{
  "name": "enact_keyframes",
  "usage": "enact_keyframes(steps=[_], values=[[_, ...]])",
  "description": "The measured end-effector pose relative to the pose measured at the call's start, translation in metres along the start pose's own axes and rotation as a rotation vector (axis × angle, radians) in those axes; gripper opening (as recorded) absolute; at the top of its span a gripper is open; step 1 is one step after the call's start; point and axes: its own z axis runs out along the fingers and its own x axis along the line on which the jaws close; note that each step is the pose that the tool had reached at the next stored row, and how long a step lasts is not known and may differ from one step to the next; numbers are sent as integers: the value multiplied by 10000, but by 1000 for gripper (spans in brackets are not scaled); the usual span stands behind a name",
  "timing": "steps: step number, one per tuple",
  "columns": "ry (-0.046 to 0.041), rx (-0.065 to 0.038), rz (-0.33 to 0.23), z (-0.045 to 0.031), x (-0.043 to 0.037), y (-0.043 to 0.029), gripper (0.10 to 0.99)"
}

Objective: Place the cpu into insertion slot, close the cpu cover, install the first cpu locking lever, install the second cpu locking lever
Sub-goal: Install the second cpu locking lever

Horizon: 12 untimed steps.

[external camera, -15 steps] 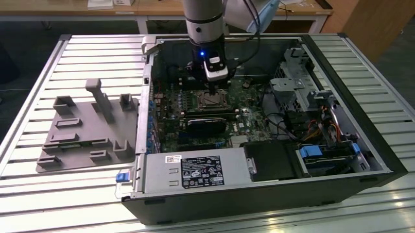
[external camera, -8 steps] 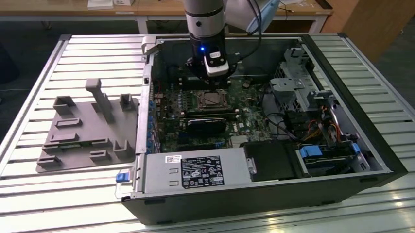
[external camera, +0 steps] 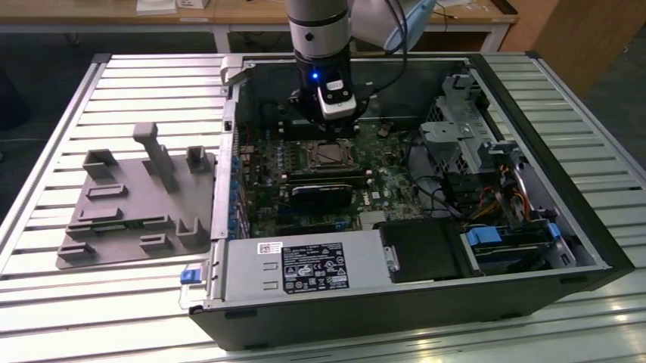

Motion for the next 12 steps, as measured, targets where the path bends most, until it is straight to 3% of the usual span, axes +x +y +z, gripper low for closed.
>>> enact_keyframes(steps=[6, 12], values=[[-10, 23, -4, 0, -13, -30, 102], [-11, 24, -1, 1, -53, -117, 102]])
